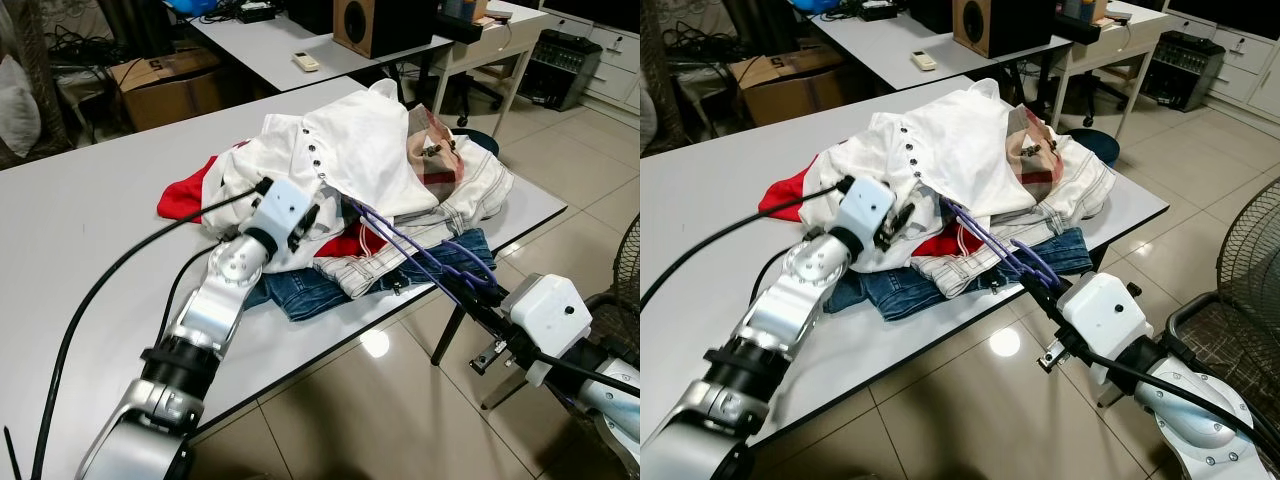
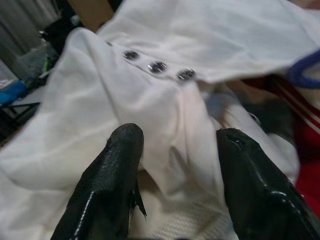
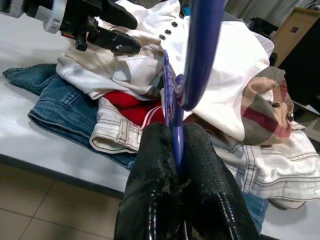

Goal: Hang hanger

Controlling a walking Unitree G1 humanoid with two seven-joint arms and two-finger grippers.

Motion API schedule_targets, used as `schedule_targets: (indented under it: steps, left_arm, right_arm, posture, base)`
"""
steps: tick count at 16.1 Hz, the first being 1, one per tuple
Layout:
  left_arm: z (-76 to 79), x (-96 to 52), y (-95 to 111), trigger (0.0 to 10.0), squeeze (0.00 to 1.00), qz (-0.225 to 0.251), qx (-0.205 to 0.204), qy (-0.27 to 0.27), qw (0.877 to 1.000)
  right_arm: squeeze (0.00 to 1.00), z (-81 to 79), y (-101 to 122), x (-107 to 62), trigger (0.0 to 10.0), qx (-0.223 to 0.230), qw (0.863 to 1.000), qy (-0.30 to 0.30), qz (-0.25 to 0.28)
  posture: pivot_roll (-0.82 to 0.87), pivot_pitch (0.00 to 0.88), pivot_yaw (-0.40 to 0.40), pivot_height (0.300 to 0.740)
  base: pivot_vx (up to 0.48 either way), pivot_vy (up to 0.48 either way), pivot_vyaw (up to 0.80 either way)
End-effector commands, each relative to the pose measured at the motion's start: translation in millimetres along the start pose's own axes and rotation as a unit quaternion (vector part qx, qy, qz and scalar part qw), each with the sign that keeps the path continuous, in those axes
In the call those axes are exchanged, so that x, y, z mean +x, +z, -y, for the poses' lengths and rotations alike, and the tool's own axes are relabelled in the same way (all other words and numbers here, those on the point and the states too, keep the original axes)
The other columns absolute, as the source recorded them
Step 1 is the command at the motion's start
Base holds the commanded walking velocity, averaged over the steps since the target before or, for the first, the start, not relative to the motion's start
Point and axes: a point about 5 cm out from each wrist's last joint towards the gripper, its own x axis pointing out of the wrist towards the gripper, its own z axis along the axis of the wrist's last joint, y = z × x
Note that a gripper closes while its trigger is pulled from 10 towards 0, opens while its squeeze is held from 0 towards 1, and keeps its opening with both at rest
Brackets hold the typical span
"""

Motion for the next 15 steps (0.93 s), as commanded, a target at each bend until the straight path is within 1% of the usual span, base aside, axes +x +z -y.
schedule_targets:
  steps: [1,3,9,11,12,14,15]
  left_arm:
    - [-3.6,1.8,2.1,0.0,0.00,0.002,0.001,0.011,1.000]
    - [-3.7,2.5,3.3,0.0,0.00,0.005,-0.008,0.010,1.000]
    - [-4.6,3.9,-0.3,0.0,0.00,-0.002,-0.010,0.015,1.000]
    - [-4.5,5.1,4.5,0.0,0.00,0.011,-0.027,0.012,0.999]
    - [-4.3,5.3,5.8,0.0,0.00,0.015,-0.030,0.011,0.999]
    - [-2.1,4.9,20.9,0.0,0.00,0.053,-0.033,-0.008,0.998]
    - [-0.9,3.6,31.3,0.0,0.00,0.075,-0.009,-0.023,0.997]
  right_arm:
    - [0.00,-0.4,3.4,1.1,10.0,-0.001,1.000,0.005,0.006]
    - [0.00,-1.5,3.3,1.6,10.0,-0.001,1.000,0.007,0.006]
    - [0.00,-3.2,3.2,2.1,10.0,0.000,1.000,0.012,0.007]
    - [0.00,-6.2,1.1,2.6,10.0,0.004,1.000,0.022,0.002]
    - [0.00,-6.7,0.5,2.7,10.0,0.004,1.000,0.023,0.001]
    - [0.00,-8.3,-2.7,4.9,10.0,0.002,1.000,0.025,-0.008]
    - [0.00,-8.1,-3.9,6.2,10.0,-0.001,1.000,0.022,-0.012]
  posture:
    - [-0.18,0.000,0.071,0.740]
    - [-0.18,0.000,0.072,0.740]
    - [-0.19,0.000,0.073,0.740]
    - [-0.19,0.000,0.072,0.740]
    - [-0.19,0.000,0.072,0.740]
    - [-0.19,0.000,0.073,0.740]
    - [-0.19,0.000,0.071,0.740]
  base:
    - [0.000,0.000,0.00]
    - [0.000,0.000,0.00]
    - [0.000,0.000,0.00]
    - [0.000,0.000,0.00]
    - [0.000,0.000,0.00]
    - [0.000,0.000,0.00]
    - [0.000,0.000,0.00]
